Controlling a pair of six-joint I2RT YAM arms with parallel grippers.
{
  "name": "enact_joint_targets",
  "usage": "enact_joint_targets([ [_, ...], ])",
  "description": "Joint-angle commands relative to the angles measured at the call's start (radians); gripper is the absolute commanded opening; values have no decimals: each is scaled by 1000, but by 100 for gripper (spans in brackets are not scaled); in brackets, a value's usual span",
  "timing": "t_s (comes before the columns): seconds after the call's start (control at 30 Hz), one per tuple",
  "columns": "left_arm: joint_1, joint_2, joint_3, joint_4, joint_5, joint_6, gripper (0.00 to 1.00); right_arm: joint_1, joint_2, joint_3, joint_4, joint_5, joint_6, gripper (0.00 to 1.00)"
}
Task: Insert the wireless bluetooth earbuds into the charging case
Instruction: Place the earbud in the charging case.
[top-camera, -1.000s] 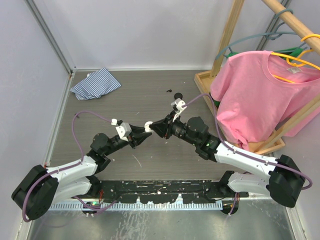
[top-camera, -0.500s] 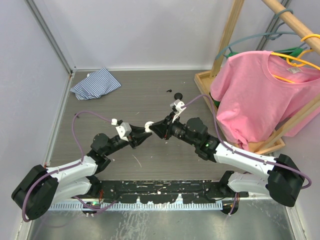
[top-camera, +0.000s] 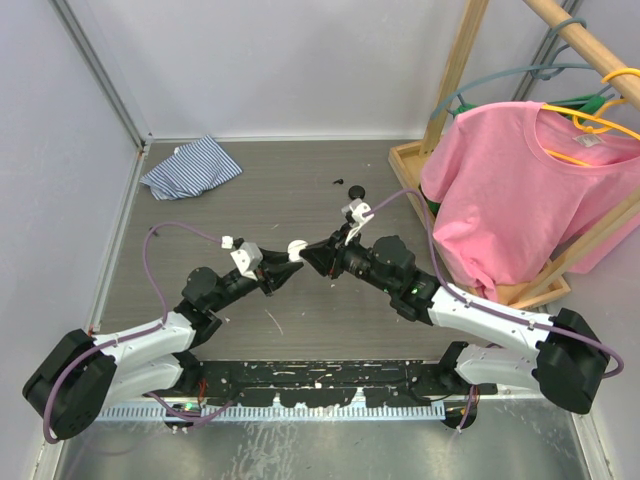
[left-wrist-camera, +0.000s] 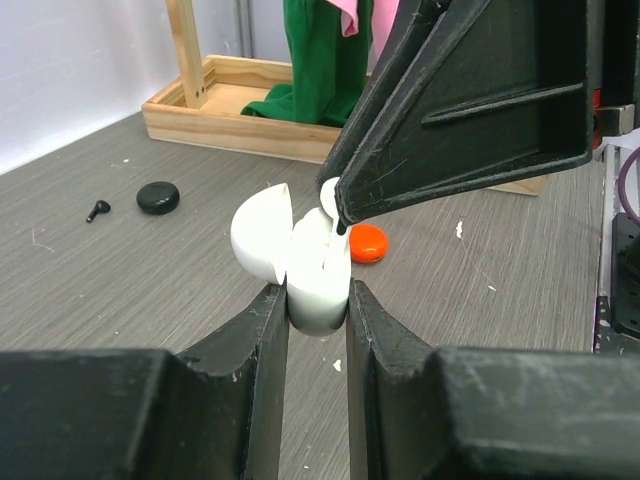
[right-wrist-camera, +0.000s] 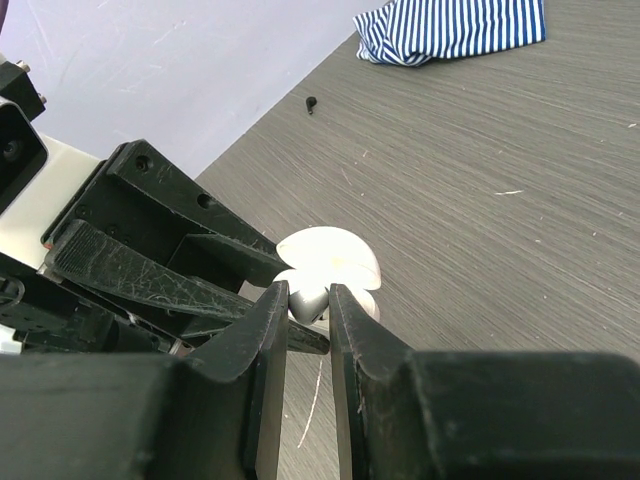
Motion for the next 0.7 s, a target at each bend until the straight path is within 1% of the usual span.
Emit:
enact_joint_targets([
  [0.0,2,-15,23,96,-32,16,0,18,-17,27,-45,27,-9,20],
  [0.3,4,-33,-2,105,-28,33,0,34,6,62,-113,80,13,20],
  [0.67,3,-75,-26,57,-66,38,0,59,28,98,-161,105,25,26],
])
